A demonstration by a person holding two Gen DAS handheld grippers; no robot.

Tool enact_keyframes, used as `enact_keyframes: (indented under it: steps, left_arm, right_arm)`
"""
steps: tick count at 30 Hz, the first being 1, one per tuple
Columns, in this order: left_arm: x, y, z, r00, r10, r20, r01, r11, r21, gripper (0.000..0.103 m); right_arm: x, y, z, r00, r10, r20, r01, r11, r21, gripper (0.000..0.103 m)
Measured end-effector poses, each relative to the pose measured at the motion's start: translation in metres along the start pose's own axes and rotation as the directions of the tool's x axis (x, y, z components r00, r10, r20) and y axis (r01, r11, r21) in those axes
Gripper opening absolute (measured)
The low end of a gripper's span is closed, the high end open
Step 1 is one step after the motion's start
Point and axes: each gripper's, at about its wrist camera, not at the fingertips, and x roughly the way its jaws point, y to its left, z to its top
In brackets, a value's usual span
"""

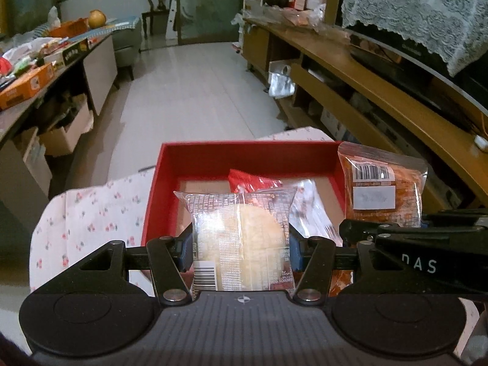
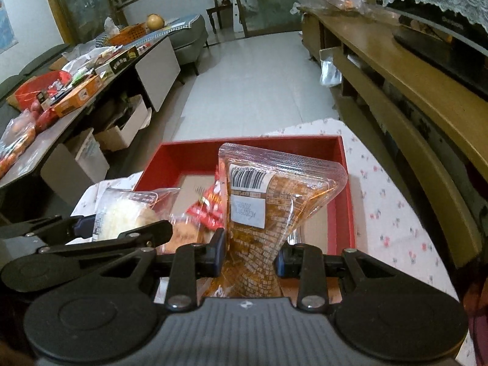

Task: Organize snacks
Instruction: 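Carry the pastry and orange bread bag over the red box with both tools, then open both tools to release the pastry and bread bag into the box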

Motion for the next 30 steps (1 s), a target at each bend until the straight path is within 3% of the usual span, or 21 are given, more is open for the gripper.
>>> enact_keyframes:
  steps: [7,15,30]
  left_arm:
    - [0.034,0.005,0.015,1.000,0.022,-0.015,-0.022,1.000,-0.007,0.063]
    - [0.063,0.011,0.014,0.997,0.040,-0.060,-0.042,0.999,-0.027,0.063]
    - [0.081,0.011,0.008,0.993,0.050,-0.109,-0.055,0.998,-0.041,0.064]
  right_arm:
    - [0.038,-0.005,0.023,1.000,-0.023,-0.011,0.023,1.000,-0.007,0.051]
    - [0.073,-0.010,0.026,0.998,-0.044,-0.040,0.043,0.999,-0.029,0.051]
    - [0.089,-0.009,0.024,0.995,-0.080,-0.056,0.077,0.995,-0.062,0.055]
